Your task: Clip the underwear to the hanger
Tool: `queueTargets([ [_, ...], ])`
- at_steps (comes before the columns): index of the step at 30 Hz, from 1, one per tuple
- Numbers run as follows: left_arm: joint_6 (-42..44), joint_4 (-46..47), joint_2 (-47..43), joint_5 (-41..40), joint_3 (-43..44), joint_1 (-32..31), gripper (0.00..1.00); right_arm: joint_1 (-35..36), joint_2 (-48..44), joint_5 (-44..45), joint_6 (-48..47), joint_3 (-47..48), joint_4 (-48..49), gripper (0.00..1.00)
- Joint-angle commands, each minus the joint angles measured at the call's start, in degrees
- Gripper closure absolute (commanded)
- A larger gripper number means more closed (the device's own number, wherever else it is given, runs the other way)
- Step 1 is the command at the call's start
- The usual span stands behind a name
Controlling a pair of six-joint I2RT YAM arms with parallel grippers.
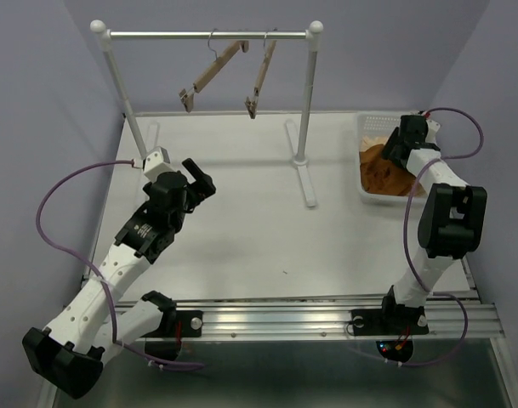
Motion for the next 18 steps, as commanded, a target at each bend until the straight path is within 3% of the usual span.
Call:
queueTargets([
  [1,0.22,2.18,0.34,-0.7,0.52,0.45,0.01,-1.23,2.36,-3.35,-0.87,2.37,-0.23,0.05],
  [4,0.22,2.53,0.69,-0.71,0.52,0.54,0.01,-1.23,2.97,-1.16,0.01,1.75,-0.23,0.5],
  [5,0.3,2.62,0.78,-0.88,0.52,0.54,0.01,-1.23,2.89,-0.28,0.1,1.75,-0.15,0.75],
  [8,0.65,2.88,1.22,-1.06,0.87,0.63,0.01,-1.23,2.1,2.53,-0.95,2.19,-0.06,0.94],
  [9,0.83,2.88,1.4,-1.14,0.96,0.63,0.01,-1.23,1.75,3.41,-1.39,2.28,0.2,0.99],
  [13,1.1,2.97,1.75,-1.06,1.31,0.72,0.01,-1.23,-2.02,1.14,-3.32,1.66,2.75,0.99],
  [18,1.36,3.93,1.4,-0.97,0.7,0.72,0.01,-1.23,-11.25,-10.18,-8.77,-0.27,8.81,0.99],
])
